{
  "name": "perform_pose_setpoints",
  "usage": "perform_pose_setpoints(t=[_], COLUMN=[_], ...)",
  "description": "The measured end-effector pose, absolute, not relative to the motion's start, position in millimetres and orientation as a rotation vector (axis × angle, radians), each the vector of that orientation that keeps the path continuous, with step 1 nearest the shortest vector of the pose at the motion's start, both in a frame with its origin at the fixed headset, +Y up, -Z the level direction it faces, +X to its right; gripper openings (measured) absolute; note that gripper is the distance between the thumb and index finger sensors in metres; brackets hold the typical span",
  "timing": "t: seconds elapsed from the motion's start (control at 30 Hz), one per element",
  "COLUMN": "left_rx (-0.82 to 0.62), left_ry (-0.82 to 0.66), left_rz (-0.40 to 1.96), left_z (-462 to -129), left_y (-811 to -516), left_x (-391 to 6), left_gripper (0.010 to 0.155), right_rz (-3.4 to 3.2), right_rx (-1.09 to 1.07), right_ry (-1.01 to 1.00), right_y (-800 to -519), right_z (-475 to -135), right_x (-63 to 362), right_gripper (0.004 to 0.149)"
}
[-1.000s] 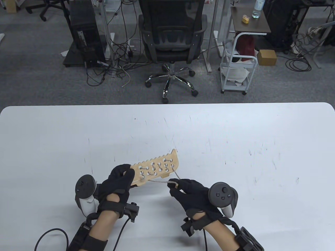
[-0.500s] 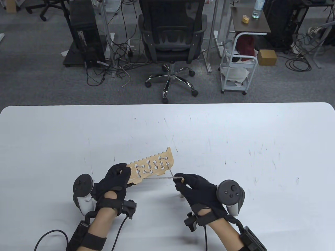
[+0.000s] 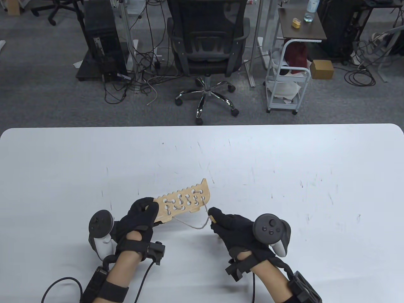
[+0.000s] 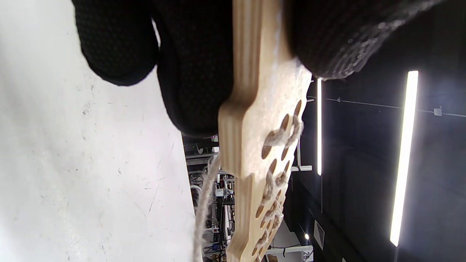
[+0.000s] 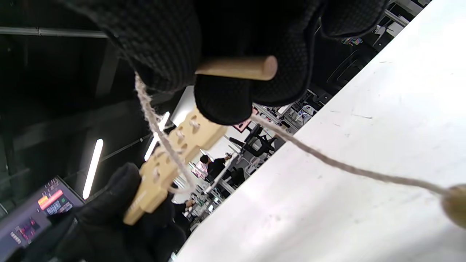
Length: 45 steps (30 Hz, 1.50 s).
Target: Thread rope through all holes on crocodile lacing toy
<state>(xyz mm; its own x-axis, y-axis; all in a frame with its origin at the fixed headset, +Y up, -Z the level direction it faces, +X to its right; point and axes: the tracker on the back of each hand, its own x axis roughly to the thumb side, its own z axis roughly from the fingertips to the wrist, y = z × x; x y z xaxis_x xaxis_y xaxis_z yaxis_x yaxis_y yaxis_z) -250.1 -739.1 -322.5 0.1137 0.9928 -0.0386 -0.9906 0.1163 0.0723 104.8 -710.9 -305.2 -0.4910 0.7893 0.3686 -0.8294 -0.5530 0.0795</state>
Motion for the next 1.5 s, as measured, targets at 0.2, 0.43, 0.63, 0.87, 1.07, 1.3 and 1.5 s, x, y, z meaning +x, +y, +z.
perform_pose_setpoints(t=[0.2,0.43,0.63,0.87,1.07,1.3,1.5], left_rx=[0.029,0.024,0.02,0.017,0.002,-0.001,-0.004], left_ry=[0.09,0.094,0.114,0.132,0.142,0.145,0.145], left_rz=[1.452,1.447,1.451,1.453,1.471,1.477,1.48], left_z=[-322.4,-322.4,-323.8,-324.7,-324.5,-324.9,-325.3], left_y=[-739.4,-739.4,-741.5,-742.2,-741.6,-741.1,-740.5], left_x=[-249.5,-248.9,-251.5,-253.7,-253.5,-254.8,-255.5], left_gripper=[0.052,0.052,0.052,0.052,0.052,0.052,0.052], right_rz=[2.238,2.348,2.461,2.613,2.686,2.808,2.88], right_rx=[0.487,0.523,0.585,0.681,0.72,0.797,0.837], right_ry=[-0.059,-0.017,0.02,0.055,0.069,-0.001,-0.053], right_y=[-718.8,-731.1,-741.5,-752.4,-760.8,-761.6,-760.5], right_z=[-306.9,-306.7,-304.5,-301.6,-299.5,-295.5,-292.6], right_x=[96.8,86.6,74.6,61.7,54.8,45.8,41.4], right_gripper=[0.048,0.042,0.039,0.039,0.039,0.038,0.038])
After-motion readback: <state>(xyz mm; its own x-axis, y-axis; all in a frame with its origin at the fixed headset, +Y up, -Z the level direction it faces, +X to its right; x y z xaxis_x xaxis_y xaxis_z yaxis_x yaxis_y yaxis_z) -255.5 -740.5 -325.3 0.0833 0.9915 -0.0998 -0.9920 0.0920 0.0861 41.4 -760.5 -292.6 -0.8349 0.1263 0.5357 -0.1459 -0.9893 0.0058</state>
